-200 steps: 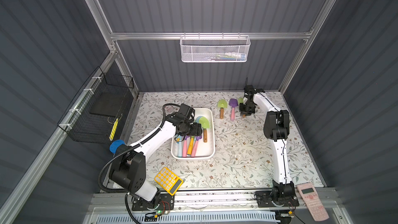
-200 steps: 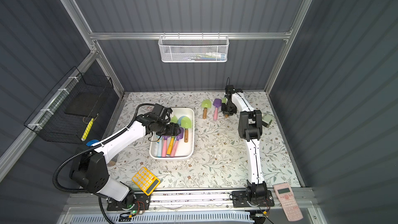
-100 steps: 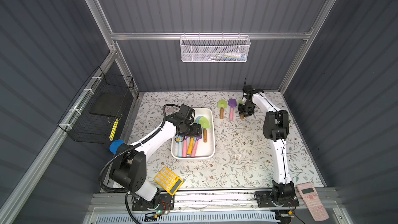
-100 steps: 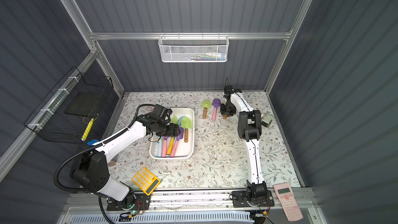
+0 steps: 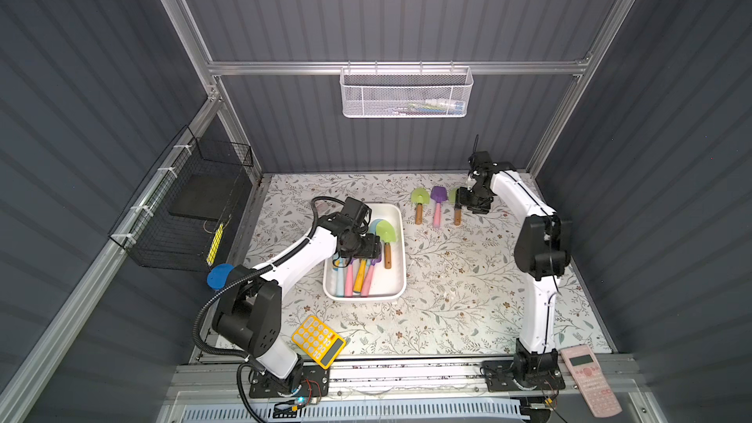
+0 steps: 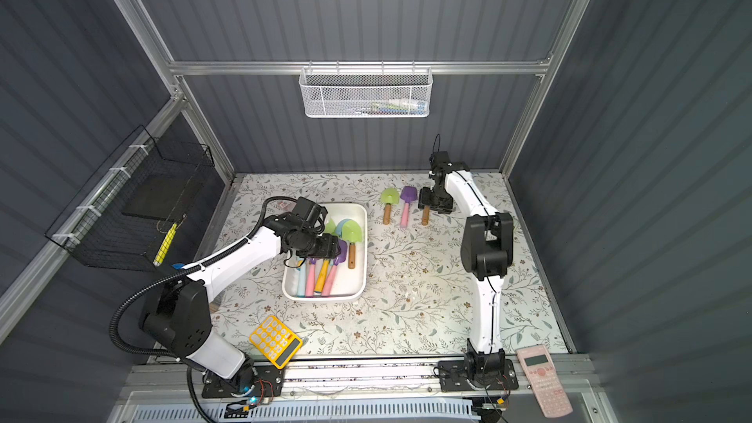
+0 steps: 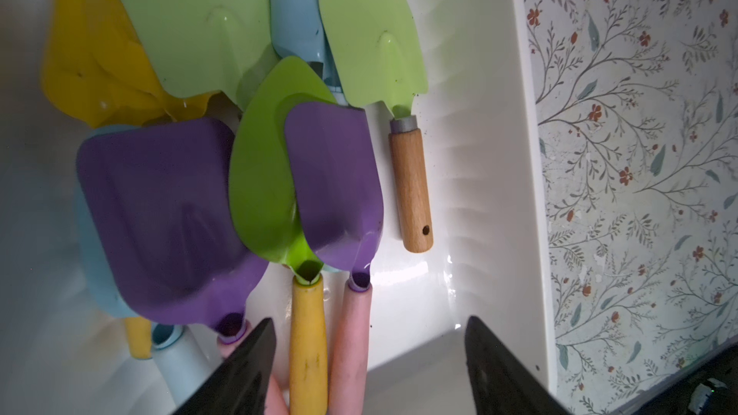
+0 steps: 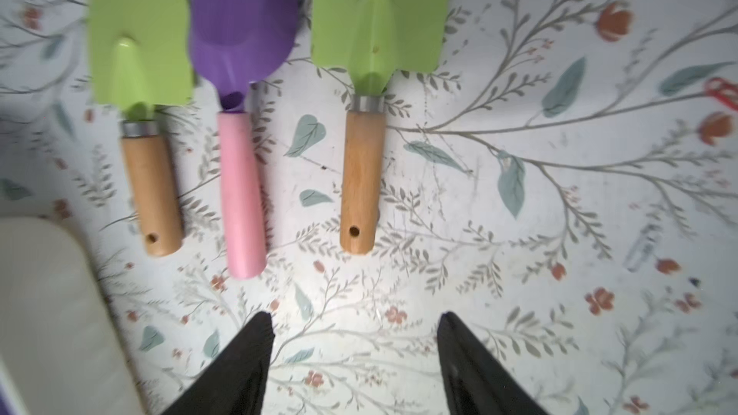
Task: Take the shovel out of the storage box
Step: Place the shovel at the center of the board.
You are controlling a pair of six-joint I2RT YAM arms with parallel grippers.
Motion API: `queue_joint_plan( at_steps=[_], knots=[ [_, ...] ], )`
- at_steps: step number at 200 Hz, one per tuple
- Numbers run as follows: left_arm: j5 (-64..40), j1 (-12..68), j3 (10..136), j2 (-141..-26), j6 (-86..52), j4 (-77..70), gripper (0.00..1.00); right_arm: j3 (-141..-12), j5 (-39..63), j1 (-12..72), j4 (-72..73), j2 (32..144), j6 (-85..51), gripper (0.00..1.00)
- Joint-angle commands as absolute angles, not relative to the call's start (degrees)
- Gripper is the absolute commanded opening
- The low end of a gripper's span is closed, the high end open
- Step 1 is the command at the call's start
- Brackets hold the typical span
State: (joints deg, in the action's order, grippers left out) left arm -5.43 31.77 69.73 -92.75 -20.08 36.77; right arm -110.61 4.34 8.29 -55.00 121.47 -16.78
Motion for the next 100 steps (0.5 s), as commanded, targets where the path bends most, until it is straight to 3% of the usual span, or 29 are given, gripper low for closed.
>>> queue_joint_plan(
  at_steps=[1, 48, 100],
  knots=[
    [-3.47, 34.36, 73.48, -95.42, -19.53, 38.95, 0.72, -103.27, 4.54, 8.53, -50.17, 113.67, -19.42, 0.68],
    [-5.65, 35.68, 77.24, -102.61, -24.58, 33.79, 0.59, -81.91, 8.85, 11.79, -39.39, 94.82, -23.36, 0.63],
    [-5.9, 35.51, 85.92, -112.45, -26.2, 32.99, 0.49, -70.89, 8.44, 17.12, -37.9, 81.51, -25.12, 0.61]
  ],
)
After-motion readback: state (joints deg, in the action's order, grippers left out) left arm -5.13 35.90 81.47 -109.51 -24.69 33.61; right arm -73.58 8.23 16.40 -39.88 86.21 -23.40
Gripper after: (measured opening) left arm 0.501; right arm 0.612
